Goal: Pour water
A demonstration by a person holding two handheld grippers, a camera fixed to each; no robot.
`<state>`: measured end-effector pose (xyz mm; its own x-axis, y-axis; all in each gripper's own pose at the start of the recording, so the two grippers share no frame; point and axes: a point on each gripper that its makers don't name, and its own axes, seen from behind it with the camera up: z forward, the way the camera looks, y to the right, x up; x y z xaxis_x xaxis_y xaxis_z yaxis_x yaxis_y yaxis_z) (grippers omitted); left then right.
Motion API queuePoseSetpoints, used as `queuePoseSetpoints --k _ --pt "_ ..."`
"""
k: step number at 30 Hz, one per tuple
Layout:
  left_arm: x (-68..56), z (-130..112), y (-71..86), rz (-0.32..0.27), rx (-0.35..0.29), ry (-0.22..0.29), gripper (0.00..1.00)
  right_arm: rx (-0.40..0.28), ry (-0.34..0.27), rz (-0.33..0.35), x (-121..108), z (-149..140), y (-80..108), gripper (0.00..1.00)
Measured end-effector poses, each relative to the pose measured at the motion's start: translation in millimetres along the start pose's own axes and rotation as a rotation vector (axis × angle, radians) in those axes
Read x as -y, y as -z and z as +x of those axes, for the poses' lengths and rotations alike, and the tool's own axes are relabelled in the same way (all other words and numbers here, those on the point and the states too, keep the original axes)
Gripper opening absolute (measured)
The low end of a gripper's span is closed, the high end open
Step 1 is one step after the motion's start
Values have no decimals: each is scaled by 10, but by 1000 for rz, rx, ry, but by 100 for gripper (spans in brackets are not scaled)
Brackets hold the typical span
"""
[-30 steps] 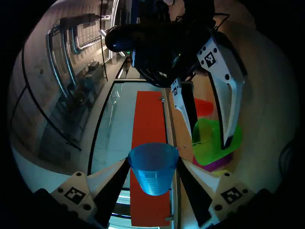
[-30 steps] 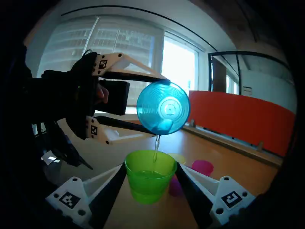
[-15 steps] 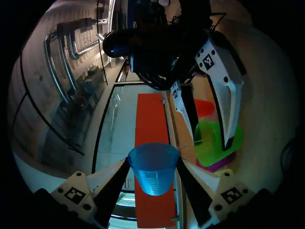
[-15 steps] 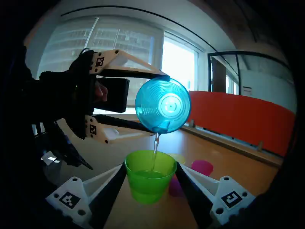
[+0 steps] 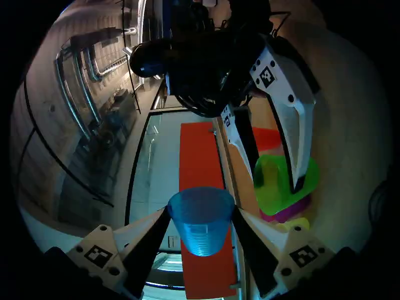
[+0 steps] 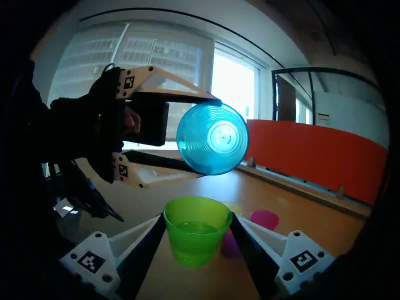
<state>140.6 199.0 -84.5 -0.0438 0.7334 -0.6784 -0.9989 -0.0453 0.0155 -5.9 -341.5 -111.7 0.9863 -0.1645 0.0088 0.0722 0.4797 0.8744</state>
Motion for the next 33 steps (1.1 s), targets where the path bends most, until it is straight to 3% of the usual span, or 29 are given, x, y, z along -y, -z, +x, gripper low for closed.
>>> queuePoseSetpoints --k 6,15,24,33 --pt "22 -22 10 5 4 16 87 0 0 -3 -7 -3 5 94" --pt "22 -64 58 6 17 99 87 -1 0 -7 -11 8 18 94" --pt "-98 -133 101 -25 38 245 87 -1 2 -8 -4 15 21 94" --pt "-155 -244 112 -39 58 460 87 -5 2 -10 0 28 28 94"
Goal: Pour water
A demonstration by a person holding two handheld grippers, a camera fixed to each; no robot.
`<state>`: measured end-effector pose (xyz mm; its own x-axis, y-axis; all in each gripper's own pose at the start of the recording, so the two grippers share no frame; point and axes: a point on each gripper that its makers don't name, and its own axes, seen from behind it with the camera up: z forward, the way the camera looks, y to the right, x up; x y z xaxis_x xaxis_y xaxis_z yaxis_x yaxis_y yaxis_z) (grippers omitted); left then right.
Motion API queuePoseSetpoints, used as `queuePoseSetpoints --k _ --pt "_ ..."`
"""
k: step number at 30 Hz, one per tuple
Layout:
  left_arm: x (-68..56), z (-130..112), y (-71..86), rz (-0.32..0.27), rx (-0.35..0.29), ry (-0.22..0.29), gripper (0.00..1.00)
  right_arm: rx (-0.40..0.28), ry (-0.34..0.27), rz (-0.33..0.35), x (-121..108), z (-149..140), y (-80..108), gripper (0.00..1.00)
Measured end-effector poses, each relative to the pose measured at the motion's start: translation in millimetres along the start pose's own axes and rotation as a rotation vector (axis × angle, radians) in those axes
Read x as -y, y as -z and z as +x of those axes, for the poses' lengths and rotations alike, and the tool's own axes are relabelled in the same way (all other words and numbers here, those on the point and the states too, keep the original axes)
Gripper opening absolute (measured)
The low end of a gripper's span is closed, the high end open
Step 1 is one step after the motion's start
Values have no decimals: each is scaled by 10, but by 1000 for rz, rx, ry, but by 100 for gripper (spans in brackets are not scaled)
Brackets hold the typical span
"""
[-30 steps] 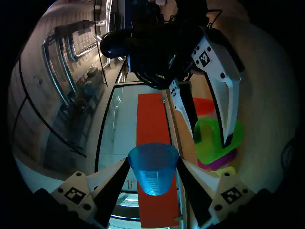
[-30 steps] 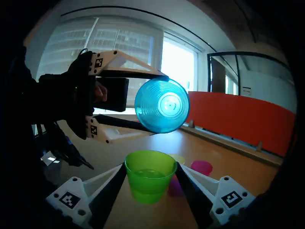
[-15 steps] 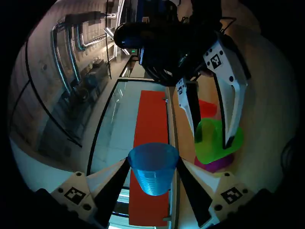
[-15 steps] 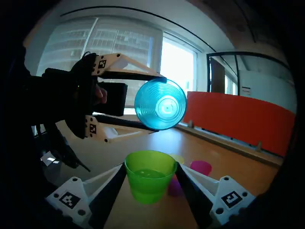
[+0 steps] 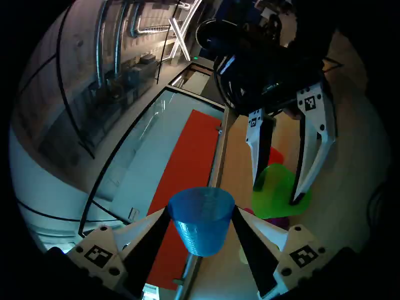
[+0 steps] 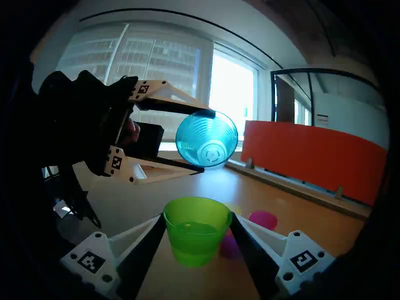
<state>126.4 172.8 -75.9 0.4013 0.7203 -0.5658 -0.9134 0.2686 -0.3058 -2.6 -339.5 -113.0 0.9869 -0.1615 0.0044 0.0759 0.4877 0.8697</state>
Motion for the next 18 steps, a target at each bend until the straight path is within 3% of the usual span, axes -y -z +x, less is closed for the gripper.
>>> queuePoseSetpoints --k 12,18 --pt "6 -190 29 -4 41 281 87 -6 7 -5 -3 31 12 94" --pt "57 -217 69 8 43 372 87 -7 9 -4 10 47 1 94"
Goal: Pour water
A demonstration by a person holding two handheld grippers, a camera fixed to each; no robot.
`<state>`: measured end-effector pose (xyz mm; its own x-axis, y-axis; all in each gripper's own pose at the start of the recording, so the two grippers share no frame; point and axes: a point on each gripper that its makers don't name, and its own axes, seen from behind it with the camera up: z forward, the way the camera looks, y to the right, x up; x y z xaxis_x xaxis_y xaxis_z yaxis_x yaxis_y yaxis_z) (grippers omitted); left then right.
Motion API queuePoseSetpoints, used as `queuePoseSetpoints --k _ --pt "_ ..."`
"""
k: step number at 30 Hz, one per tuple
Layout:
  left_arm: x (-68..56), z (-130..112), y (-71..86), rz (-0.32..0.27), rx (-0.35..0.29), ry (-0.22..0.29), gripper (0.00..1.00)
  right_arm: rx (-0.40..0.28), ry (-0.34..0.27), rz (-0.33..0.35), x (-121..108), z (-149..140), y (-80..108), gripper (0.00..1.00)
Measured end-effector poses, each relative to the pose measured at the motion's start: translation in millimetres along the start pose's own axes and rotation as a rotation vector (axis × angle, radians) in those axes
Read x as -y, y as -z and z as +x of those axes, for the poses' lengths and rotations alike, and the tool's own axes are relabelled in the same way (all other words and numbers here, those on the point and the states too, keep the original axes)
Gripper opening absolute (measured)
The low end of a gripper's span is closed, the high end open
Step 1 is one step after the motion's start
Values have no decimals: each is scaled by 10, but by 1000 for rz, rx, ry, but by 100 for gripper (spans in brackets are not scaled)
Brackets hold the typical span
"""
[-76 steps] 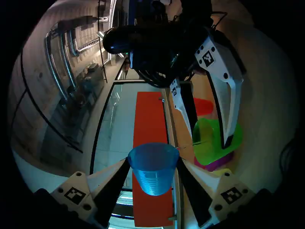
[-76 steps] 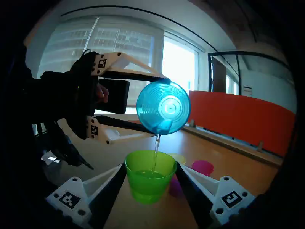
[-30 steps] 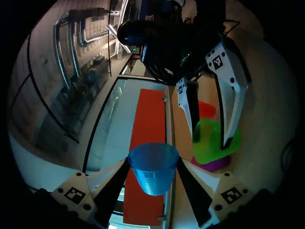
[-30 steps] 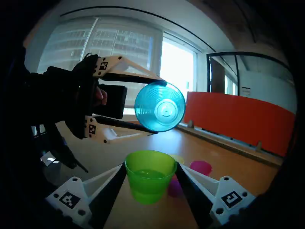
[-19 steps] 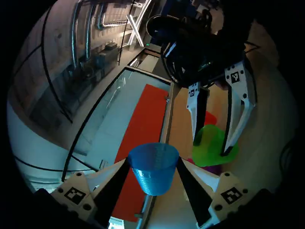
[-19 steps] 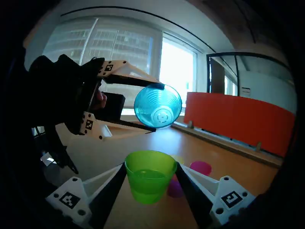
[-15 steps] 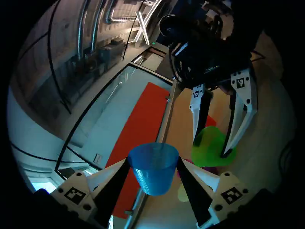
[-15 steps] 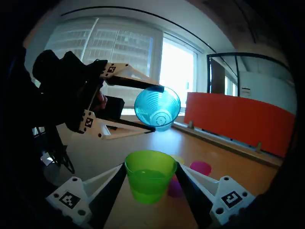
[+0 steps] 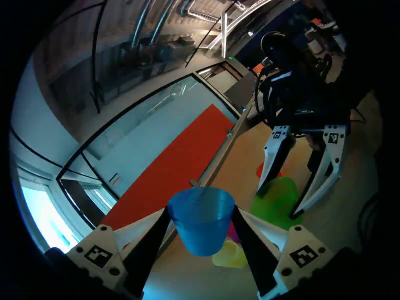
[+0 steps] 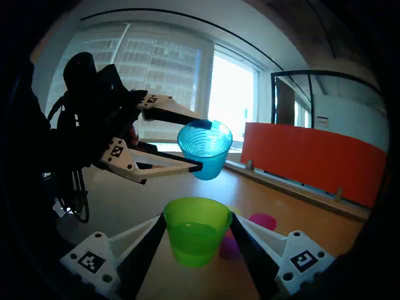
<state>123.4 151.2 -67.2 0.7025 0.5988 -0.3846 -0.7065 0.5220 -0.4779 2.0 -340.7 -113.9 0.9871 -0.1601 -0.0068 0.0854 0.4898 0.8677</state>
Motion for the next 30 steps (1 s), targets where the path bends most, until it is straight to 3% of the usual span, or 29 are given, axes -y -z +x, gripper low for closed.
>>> queuePoseSetpoints --k 5,12,15,24,30 --pt "31 -85 -19 3 15 85 87 -4 -1 -1 -4 13 0 94" --pt "55 -124 -60 -7 20 253 87 -8 -4 -5 -7 24 -4 94" --pt "59 -139 -77 -15 24 299 87 -11 -5 -6 -8 33 -2 94" --pt "72 -190 -80 -14 37 354 87 -15 -9 -8 -12 50 -10 94" --pt "56 -330 -81 -24 67 477 87 -19 -13 -12 -25 66 2 94"
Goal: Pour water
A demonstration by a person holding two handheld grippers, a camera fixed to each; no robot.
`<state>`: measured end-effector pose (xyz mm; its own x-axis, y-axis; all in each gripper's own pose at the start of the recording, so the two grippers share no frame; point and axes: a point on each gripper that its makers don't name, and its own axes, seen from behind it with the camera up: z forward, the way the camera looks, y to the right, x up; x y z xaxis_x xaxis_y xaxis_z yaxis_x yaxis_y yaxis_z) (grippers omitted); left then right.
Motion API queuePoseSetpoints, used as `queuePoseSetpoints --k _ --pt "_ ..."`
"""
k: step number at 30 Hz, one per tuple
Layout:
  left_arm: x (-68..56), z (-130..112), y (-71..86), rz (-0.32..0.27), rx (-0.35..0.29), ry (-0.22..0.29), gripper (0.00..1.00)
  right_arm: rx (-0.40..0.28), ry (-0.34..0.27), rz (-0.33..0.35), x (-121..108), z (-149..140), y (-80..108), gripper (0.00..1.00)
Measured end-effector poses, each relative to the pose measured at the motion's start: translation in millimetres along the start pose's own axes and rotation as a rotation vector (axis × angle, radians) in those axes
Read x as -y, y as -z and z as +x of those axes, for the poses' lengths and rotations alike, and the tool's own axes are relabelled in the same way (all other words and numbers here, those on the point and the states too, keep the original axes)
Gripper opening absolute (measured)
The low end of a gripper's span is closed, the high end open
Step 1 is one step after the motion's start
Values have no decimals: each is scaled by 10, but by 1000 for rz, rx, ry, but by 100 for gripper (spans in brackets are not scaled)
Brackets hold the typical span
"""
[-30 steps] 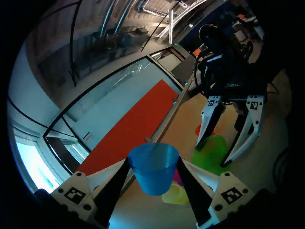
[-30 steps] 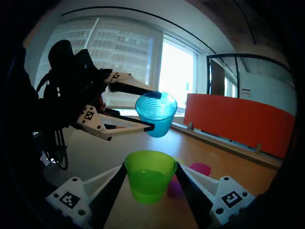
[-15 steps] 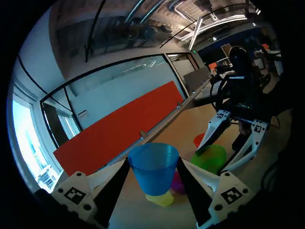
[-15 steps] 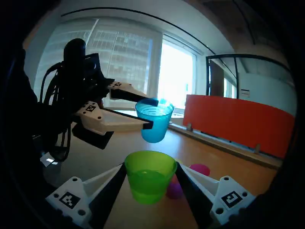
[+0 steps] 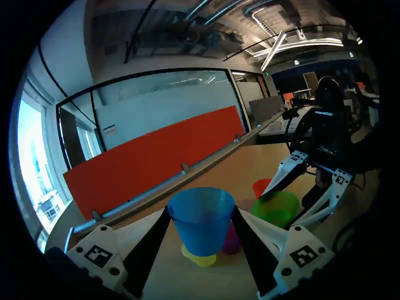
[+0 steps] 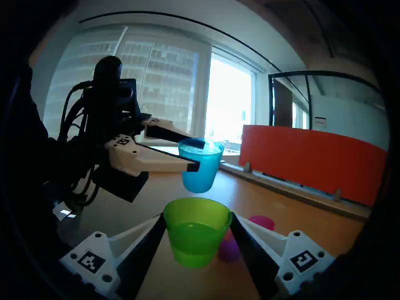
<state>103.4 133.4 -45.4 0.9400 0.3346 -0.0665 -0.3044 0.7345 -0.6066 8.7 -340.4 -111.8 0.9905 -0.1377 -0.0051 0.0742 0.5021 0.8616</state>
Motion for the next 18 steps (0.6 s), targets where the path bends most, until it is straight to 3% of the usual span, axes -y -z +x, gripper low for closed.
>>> queuePoseSetpoints --k 6,18 --pt "89 -114 19 6 31 71 87 -1 1 -6 -22 12 16 94" --pt "26 -302 40 -10 68 125 87 2 -2 -9 -45 -4 21 94"
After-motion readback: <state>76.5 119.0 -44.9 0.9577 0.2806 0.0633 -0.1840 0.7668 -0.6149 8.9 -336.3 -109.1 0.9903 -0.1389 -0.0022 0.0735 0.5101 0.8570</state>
